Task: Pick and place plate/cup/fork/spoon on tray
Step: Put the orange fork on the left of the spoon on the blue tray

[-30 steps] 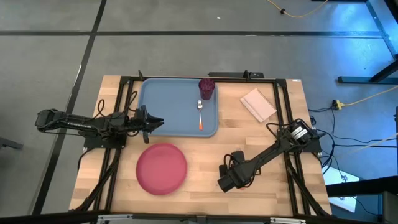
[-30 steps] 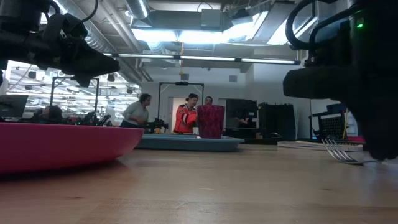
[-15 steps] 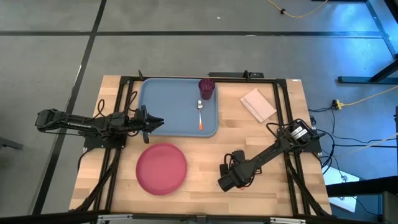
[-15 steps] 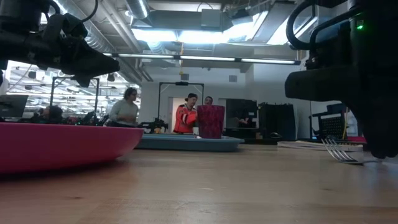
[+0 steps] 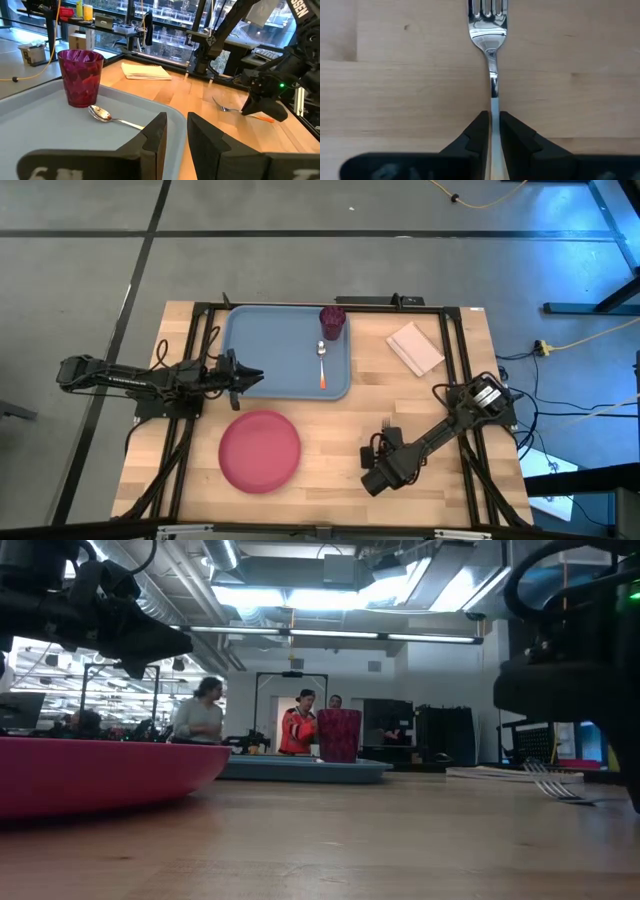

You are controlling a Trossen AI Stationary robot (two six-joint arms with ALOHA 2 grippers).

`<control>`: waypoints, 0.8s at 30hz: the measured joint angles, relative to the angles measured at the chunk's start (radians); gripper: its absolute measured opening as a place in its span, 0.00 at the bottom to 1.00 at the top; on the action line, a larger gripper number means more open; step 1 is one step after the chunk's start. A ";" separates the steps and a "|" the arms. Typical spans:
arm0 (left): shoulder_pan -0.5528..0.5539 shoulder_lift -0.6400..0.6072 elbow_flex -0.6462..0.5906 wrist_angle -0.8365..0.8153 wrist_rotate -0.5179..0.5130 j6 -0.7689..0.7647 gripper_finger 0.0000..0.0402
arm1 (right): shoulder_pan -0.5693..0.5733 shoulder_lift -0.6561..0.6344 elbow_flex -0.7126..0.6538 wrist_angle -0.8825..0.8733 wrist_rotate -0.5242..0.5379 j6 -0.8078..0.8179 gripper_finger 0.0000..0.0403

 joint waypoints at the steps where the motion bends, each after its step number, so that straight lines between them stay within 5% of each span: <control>1: 0.000 0.000 0.000 0.001 0.000 0.000 0.17 | 0.003 0.000 -0.008 0.016 0.005 0.001 0.13; 24: 0.000 0.000 0.000 0.004 0.000 0.000 0.17 | -0.069 -0.004 0.019 0.066 0.066 -0.089 0.02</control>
